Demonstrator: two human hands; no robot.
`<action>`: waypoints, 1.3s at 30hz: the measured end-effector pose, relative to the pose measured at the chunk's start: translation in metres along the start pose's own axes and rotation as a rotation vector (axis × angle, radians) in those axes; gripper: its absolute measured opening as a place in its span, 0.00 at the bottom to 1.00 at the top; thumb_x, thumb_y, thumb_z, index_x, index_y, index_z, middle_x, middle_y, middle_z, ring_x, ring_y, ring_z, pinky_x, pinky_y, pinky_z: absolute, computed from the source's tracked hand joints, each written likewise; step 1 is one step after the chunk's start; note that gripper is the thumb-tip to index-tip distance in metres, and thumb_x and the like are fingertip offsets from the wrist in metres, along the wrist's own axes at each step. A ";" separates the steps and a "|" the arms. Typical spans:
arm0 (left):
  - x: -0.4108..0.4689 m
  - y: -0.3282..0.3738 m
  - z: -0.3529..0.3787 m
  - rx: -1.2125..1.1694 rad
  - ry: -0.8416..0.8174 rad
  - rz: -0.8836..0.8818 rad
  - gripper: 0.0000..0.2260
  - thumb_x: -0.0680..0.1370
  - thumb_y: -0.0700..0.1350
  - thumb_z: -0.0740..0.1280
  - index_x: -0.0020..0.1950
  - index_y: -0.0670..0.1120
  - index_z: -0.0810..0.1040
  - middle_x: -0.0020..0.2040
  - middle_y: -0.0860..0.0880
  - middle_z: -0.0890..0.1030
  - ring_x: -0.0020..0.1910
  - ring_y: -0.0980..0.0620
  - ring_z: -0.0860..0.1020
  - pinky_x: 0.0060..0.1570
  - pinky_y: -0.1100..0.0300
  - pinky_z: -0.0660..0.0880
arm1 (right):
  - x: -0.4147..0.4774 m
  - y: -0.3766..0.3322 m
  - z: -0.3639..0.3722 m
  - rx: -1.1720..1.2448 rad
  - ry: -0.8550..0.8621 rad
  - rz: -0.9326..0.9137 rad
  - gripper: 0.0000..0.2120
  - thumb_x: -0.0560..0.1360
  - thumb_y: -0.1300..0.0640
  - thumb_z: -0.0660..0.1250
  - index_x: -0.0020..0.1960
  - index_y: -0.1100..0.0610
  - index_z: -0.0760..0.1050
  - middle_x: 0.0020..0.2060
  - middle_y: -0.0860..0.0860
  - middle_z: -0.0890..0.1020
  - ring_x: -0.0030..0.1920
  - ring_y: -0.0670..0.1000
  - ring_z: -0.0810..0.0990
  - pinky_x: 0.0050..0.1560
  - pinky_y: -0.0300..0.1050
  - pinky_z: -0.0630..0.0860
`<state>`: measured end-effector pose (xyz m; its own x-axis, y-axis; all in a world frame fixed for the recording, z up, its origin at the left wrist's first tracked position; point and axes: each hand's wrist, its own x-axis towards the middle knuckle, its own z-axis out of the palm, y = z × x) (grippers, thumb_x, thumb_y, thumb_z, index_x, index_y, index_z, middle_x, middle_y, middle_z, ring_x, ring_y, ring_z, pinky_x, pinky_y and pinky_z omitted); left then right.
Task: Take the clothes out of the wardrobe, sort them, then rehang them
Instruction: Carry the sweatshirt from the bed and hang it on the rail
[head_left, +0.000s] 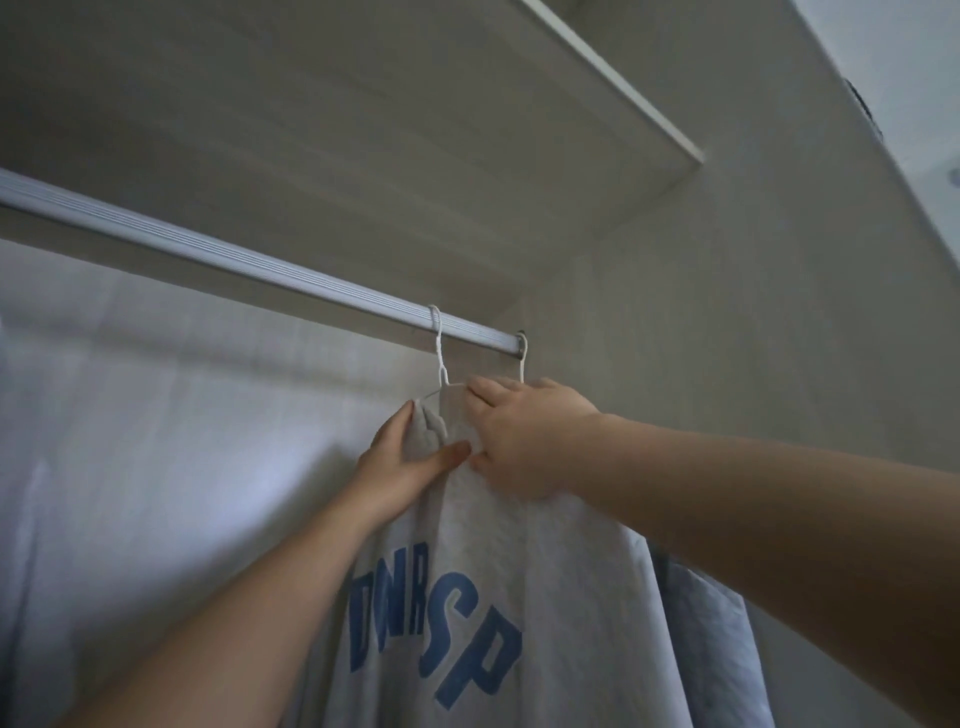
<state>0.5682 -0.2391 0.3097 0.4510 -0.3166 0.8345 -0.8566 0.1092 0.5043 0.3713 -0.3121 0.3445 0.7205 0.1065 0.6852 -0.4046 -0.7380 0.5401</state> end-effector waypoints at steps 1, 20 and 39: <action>0.003 0.001 0.004 -0.006 -0.030 0.004 0.58 0.53 0.79 0.72 0.77 0.56 0.63 0.77 0.53 0.66 0.74 0.48 0.67 0.72 0.45 0.67 | -0.001 0.004 0.004 -0.002 -0.011 0.010 0.31 0.81 0.46 0.54 0.78 0.57 0.52 0.77 0.51 0.57 0.76 0.52 0.57 0.71 0.54 0.61; 0.047 -0.008 0.091 -0.123 -0.257 0.047 0.59 0.52 0.74 0.77 0.78 0.53 0.64 0.75 0.51 0.70 0.72 0.50 0.70 0.72 0.46 0.67 | -0.005 0.046 0.056 -0.105 -0.113 0.114 0.39 0.76 0.42 0.60 0.78 0.61 0.52 0.77 0.56 0.57 0.77 0.54 0.54 0.77 0.54 0.43; -0.099 0.084 0.088 0.346 0.123 0.384 0.29 0.81 0.61 0.59 0.80 0.53 0.60 0.80 0.50 0.60 0.79 0.46 0.58 0.77 0.49 0.56 | -0.179 0.056 0.000 0.050 0.051 0.172 0.31 0.77 0.39 0.57 0.76 0.52 0.60 0.75 0.49 0.66 0.74 0.51 0.62 0.74 0.55 0.47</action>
<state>0.4297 -0.2814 0.2495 0.0967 -0.1997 0.9751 -0.9891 -0.1288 0.0717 0.2197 -0.3725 0.2516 0.6129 0.0088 0.7901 -0.4896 -0.7806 0.3886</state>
